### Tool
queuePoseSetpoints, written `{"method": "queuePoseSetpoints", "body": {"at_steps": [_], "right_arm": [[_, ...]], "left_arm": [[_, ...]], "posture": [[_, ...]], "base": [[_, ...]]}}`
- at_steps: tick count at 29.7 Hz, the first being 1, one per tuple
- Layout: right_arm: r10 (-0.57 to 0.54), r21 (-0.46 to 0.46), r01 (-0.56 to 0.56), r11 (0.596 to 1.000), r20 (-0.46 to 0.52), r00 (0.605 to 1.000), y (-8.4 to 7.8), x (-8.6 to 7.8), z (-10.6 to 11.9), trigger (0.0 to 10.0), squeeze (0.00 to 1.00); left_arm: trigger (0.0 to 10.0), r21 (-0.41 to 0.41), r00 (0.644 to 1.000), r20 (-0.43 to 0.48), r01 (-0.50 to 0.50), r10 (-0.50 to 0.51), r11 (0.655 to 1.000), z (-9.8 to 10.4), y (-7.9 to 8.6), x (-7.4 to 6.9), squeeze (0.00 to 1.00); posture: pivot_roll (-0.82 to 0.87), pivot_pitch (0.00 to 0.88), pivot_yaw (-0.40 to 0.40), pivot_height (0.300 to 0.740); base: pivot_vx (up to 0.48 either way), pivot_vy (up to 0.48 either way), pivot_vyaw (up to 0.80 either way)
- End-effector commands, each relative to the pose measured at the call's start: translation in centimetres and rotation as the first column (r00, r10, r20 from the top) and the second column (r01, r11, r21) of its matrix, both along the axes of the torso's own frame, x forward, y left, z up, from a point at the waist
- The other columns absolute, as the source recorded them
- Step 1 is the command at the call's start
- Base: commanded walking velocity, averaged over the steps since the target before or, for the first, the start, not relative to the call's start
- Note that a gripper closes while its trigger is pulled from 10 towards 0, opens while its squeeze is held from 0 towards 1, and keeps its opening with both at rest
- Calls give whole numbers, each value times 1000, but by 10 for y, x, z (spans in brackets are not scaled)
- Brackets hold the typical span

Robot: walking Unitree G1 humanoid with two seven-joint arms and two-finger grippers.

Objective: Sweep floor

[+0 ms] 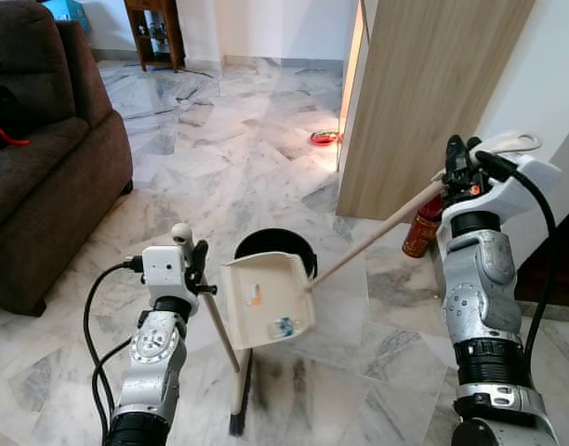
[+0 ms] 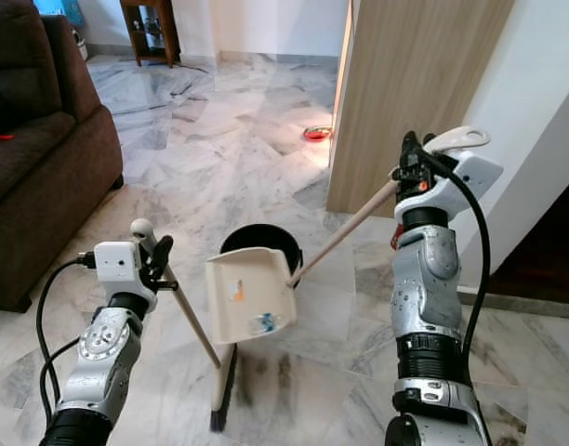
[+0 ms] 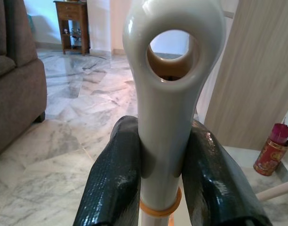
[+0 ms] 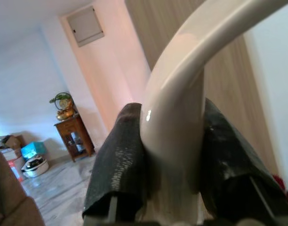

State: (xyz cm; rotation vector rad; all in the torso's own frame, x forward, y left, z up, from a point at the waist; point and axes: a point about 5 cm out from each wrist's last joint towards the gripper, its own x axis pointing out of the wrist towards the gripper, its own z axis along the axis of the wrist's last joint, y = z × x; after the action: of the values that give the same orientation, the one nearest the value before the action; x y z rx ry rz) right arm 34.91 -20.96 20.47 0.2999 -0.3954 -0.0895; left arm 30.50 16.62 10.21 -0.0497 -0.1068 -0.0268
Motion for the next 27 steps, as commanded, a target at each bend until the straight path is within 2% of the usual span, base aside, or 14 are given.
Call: {"method": "queuePoseSetpoints", "body": {"at_steps": [1, 6, 27], "right_arm": [[-19, 17, 17, 1000, 131, 991, -1, -1, 28, 10000, 0], [-15, 11, 13, 1000, 125, 992, 0, -1, 28, 10000, 0], [7, 7, -8, 1000, 110, 994, 5, 0, 24, 10000, 0]], "left_arm": [[10000, 24, 998, 60, 5, -6, 1000, 12, 0, 1, 0], [10000, 26, 998, 61, 5, -6, 1000, 13, 0, 1, 0], [10000, 28, 998, 62, 1, -2, 1000, 13, 0, 2, 0]], "posture": [[52, 0, -2, 740], [48, 0, -2, 740], [53, 0, -2, 740]], "base": [[0, 0, 0], [97, 0, 0], [310, 0, 0]]}}
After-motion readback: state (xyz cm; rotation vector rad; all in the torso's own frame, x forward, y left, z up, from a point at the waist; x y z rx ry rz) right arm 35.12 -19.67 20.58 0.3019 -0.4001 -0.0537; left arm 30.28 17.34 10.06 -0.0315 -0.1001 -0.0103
